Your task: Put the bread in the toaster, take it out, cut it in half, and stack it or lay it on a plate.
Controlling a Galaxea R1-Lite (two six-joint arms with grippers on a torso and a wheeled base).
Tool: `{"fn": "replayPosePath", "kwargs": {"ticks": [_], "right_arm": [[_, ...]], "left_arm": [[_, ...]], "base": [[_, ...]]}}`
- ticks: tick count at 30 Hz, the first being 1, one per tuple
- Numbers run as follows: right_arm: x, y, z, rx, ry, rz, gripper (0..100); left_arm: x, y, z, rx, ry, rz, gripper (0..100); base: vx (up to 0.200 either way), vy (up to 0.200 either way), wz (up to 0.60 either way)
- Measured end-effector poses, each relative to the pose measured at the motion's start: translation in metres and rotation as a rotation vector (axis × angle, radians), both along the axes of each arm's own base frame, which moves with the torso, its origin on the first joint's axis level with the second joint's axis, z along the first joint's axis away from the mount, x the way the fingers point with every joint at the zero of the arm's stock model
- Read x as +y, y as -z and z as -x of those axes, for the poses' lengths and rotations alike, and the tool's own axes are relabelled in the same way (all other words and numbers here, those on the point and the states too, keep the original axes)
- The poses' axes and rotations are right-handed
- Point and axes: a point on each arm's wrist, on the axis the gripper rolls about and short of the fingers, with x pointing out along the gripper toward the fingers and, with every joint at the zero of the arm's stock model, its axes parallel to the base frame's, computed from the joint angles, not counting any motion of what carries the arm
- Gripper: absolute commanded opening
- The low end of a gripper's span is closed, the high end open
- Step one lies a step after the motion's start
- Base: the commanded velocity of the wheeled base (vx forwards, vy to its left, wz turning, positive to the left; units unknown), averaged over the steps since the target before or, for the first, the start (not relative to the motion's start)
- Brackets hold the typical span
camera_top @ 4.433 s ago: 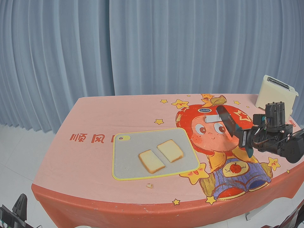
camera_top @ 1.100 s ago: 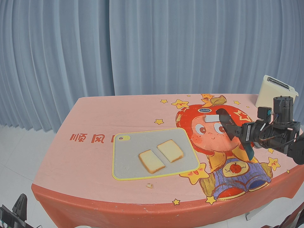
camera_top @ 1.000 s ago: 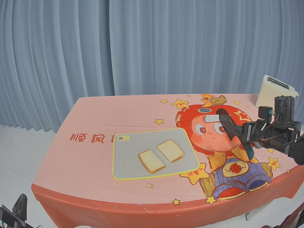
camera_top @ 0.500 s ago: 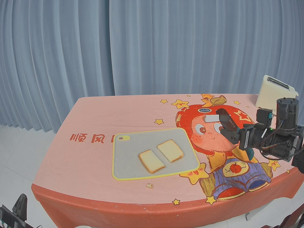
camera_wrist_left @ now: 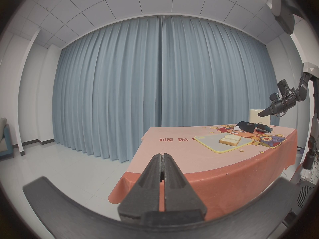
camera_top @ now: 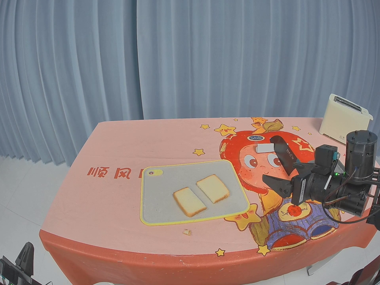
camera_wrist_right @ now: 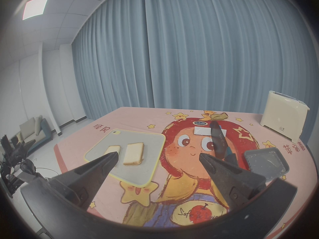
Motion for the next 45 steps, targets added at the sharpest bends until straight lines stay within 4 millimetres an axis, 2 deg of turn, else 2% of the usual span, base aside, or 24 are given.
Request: {"fn": "replayPosePath", "kwargs": {"ticks": [30,45], "right_arm": [[0.025,0.003,0.02,0.012,-0.018,-0.004,100],[0.028,0.003,0.013,0.013,0.013,0.003,100]], "left_arm": [[0.0,0.0,0.0,0.0,-0.001,0.0,0],[0.0,0.0,0.0,0.0,0.0,0.0,0]], "base": [[0.0,0.0,0.0],[0.0,0.0,0.0]]}}
